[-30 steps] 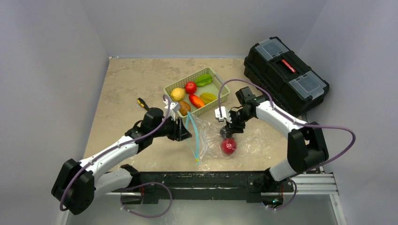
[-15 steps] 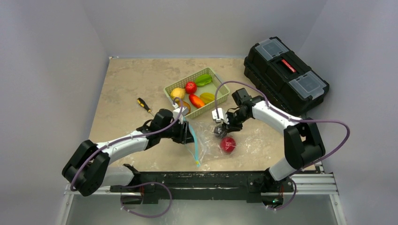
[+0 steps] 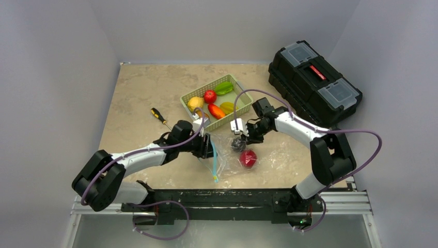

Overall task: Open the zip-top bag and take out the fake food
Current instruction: Pick up the fake fruit from the zipper food storage bag.

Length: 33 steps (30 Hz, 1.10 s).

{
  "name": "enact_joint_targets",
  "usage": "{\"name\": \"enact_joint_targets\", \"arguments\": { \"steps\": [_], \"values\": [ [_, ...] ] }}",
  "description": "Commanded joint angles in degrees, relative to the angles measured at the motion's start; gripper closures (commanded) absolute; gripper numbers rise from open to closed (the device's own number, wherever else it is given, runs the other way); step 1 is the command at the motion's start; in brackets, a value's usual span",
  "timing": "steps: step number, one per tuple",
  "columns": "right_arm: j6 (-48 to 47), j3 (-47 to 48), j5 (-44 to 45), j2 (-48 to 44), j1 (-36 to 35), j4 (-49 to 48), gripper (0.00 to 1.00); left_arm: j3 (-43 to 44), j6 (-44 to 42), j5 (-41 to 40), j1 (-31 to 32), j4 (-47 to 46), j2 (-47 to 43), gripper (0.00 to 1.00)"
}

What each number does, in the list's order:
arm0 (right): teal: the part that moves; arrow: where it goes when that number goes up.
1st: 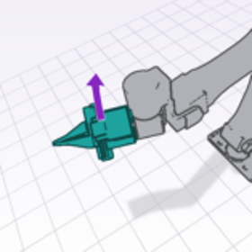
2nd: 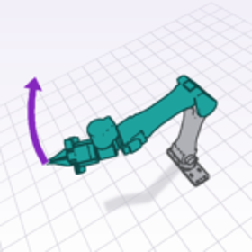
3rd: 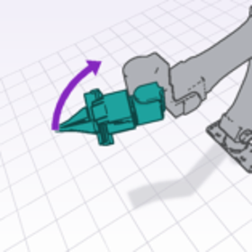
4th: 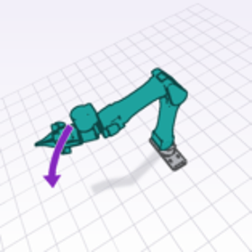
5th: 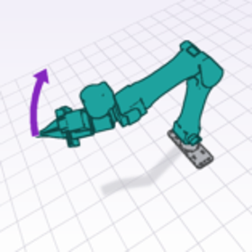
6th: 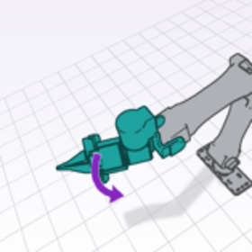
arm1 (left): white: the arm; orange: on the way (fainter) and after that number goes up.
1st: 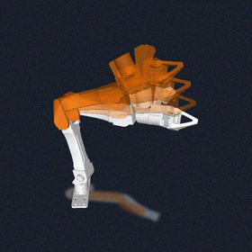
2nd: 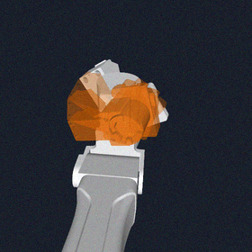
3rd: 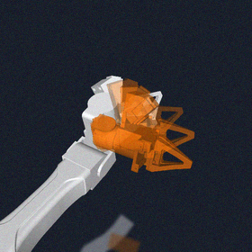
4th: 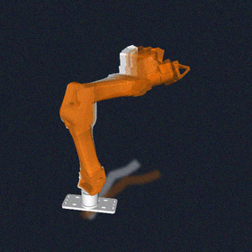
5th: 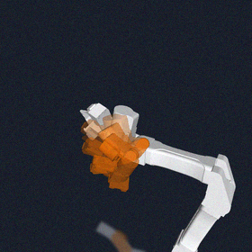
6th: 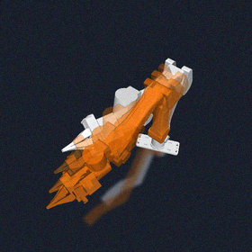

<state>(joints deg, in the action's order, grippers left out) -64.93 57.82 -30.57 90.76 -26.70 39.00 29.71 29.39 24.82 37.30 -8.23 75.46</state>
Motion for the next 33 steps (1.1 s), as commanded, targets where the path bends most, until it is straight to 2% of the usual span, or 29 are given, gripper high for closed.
{"name": "enact_joint_targets", "arguments": {
  "steps": [1, 11, 33],
  "values": [
    [1.63, 0.14, -1.66, -0.12, -0.30, -1.64, 0.91, -0.64, -0.41, 0.45, 0.46, -4.72, 0.73, 0.59],
    [3.76, 0.45, -3.17, -0.01, -0.37, -2.87, 0.95, -1.93, -0.47, 1.25, 0.41, -6.98, 0.07, 0.57],
    [6.79, 0.30, -3.27, 0.20, -0.34, -5.47, 0.87, -2.94, -1.62, 1.76, 0.46, -7.75, -1.51, 0.53]
  ]
}}
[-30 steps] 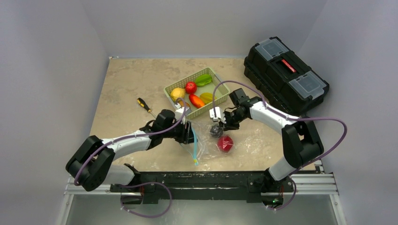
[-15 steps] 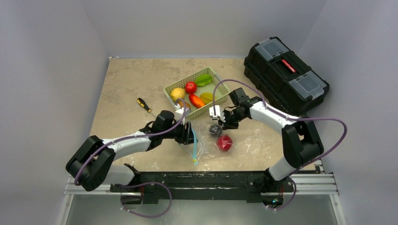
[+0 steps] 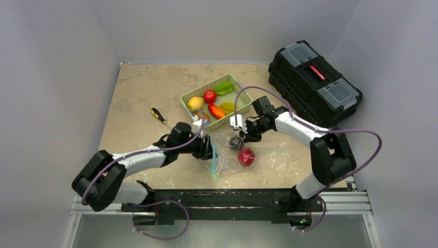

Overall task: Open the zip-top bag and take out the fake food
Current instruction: Pick up the fake fruit from the zipper food storage bag.

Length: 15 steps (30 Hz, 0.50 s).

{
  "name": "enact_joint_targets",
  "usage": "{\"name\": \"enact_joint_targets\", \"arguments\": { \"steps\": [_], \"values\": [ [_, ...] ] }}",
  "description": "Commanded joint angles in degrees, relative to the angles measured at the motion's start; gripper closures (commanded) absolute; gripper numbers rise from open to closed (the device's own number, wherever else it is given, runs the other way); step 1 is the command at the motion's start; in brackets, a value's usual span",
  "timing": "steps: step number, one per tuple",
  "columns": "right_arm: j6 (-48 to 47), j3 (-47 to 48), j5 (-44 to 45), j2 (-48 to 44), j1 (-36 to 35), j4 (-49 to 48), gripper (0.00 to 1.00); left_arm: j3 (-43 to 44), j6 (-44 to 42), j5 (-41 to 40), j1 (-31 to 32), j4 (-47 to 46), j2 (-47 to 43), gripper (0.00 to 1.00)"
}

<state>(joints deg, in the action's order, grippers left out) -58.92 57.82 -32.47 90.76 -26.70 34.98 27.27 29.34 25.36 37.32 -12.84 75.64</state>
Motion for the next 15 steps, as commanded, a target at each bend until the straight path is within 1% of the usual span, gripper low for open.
{"name": "enact_joint_targets", "arguments": {
  "steps": [1, 4, 15],
  "values": [
    [0.80, 0.32, -1.37, 0.21, -0.30, -1.49, 0.87, -0.65, -1.69, 1.26, 0.39, -3.15, -1.77, 0.53],
    [0.97, 0.31, -1.36, 0.17, -0.30, -1.56, 0.87, -0.89, -2.11, 1.47, 0.38, -3.13, -2.35, 0.53],
    [2.40, 0.36, -1.46, -0.11, -0.37, -2.61, 0.80, -1.59, -2.80, 2.15, 0.43, -3.33, -3.78, 0.52]
  ]
}}
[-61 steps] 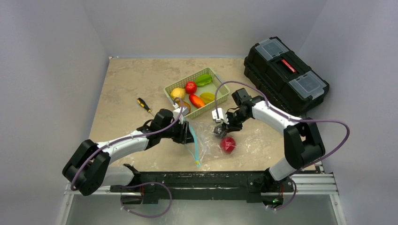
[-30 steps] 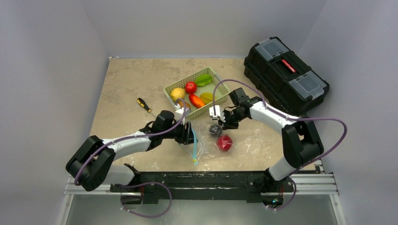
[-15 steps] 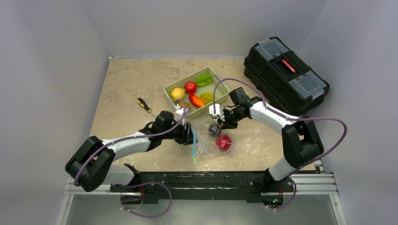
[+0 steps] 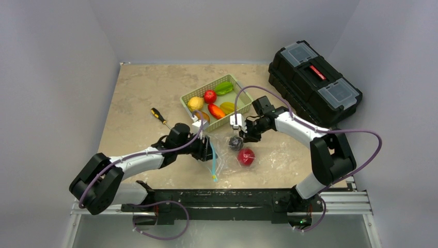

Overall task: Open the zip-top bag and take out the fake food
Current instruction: Pick up the fake fruit from the zipper food storage bag.

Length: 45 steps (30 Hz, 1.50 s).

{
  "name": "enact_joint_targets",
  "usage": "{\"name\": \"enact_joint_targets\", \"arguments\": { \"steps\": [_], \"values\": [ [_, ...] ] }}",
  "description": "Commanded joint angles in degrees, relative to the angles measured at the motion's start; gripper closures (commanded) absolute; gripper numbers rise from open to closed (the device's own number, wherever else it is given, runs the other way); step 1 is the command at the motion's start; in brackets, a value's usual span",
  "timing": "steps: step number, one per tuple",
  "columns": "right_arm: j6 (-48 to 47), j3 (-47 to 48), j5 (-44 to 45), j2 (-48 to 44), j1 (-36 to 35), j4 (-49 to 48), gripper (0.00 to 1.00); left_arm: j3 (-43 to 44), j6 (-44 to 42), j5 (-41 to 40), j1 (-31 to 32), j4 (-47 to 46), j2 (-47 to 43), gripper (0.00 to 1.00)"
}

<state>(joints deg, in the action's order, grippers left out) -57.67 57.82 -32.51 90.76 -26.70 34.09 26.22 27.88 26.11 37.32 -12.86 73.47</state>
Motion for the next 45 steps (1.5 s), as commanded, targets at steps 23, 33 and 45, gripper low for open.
{"name": "enact_joint_targets", "arguments": {
  "steps": [23, 33, 45],
  "values": [
    [3.61, 0.84, -2.80, -0.70, -0.37, -2.89, 0.79, -1.67, -2.57, 4.79, 0.36, -6.15, -2.15, 0.48],
    [10.11, 2.43, -8.12, 2.02, -0.38, -3.76, 0.91, -1.95, 0.01, 6.42, 0.41, -13.21, 3.39, 0.46],
    [14.57, 5.43, -13.93, 5.12, -0.53, -2.48, 0.78, -6.97, 3.86, 4.78, 0.37, -29.39, 2.76, 0.45]
  ]
}}
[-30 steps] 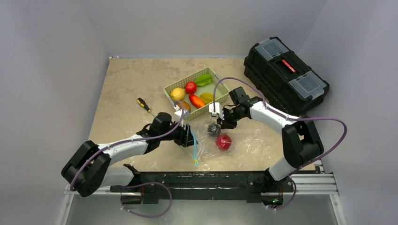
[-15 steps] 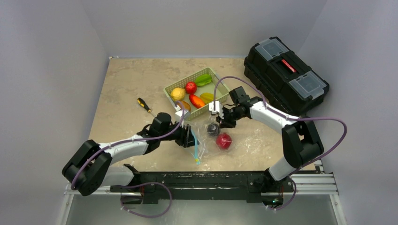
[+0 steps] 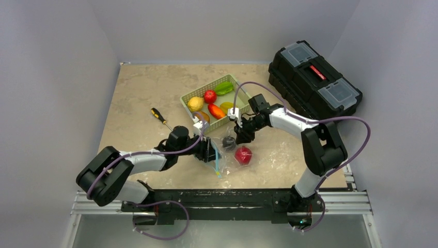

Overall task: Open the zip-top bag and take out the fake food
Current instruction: Pick up the fake fruit from the zipper food storage bag.

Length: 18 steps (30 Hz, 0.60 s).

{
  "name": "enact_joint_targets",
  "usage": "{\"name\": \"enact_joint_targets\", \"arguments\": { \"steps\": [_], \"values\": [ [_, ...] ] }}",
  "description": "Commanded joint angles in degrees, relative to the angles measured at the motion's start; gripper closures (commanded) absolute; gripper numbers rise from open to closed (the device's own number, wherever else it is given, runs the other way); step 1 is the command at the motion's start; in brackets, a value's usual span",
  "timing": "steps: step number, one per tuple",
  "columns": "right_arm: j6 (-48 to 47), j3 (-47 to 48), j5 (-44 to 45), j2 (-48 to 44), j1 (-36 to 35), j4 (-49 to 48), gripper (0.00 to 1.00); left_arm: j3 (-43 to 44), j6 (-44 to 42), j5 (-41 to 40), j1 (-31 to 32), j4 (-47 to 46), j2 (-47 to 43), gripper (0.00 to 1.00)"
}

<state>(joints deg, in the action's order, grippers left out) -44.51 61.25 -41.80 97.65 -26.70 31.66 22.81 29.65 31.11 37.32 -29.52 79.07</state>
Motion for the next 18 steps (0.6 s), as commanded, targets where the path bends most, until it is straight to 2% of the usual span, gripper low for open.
{"name": "enact_joint_targets", "arguments": {
  "steps": [1, 3, 7, 10, 12, 16, 18],
  "values": [
    [1.18, 1.88, -4.68, -1.90, -0.50, -0.03, 0.77, -4.60, 2.11, -0.42, 0.38, -14.85, -4.00, 0.45],
    [0.43, 1.77, -4.94, -2.05, -0.48, 0.32, 0.74, -5.55, 1.54, -1.13, 0.39, -15.40, -5.70, 0.44],
    [-1.15, 2.55, -5.28, -2.53, -0.51, 1.59, 0.73, -4.45, -1.94, -3.64, 0.40, -6.99, -6.27, 0.43],
    [-1.76, 2.82, -4.79, -5.02, 0.28, 1.72, 0.70, -6.18, -2.61, -4.84, 0.36, -7.21, -6.58, 0.43],
    [-3.41, 2.67, -4.94, -7.48, 0.60, 2.54, 0.63, -7.21, -3.15, -5.45, 0.40, -7.29, -7.37, 0.44],
    [-7.99, 2.47, -5.47, -11.12, 0.53, 4.85, 0.43, -7.19, -4.66, -6.01, 0.43, -5.15, -8.43, 0.46],
    [-9.34, 2.71, -5.30, -11.13, 0.04, 5.66, 0.37, -6.61, -5.30, -6.02, 0.39, -3.93, -8.38, 0.48]
  ]
}}
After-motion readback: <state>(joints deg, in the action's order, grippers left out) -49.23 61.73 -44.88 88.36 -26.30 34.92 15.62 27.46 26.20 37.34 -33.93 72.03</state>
